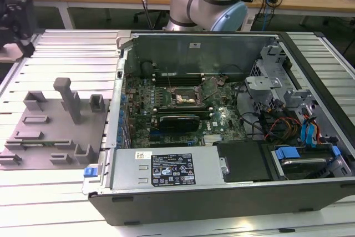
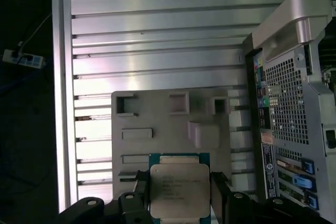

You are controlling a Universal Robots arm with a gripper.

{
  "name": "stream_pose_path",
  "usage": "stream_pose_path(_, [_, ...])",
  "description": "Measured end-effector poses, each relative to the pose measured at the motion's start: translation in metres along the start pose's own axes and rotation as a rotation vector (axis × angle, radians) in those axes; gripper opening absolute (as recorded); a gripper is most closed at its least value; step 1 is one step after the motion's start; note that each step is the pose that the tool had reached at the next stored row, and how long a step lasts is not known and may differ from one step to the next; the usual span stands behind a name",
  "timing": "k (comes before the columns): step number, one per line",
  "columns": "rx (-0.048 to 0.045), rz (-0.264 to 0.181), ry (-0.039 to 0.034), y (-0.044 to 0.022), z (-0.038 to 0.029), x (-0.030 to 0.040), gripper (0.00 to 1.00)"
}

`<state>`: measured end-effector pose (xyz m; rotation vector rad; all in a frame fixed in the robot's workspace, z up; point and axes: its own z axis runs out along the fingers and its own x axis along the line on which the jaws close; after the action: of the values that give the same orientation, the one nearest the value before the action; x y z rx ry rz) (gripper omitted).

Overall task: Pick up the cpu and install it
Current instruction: 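Pick up the cpu and move it towards the insertion slot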

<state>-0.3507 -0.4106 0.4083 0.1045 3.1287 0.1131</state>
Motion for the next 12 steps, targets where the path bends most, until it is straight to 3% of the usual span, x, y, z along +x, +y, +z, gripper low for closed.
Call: stream_pose_path(12, [0.0002, 0.0, 0.0027, 0.0035, 0.0006, -0.0538, 0.55])
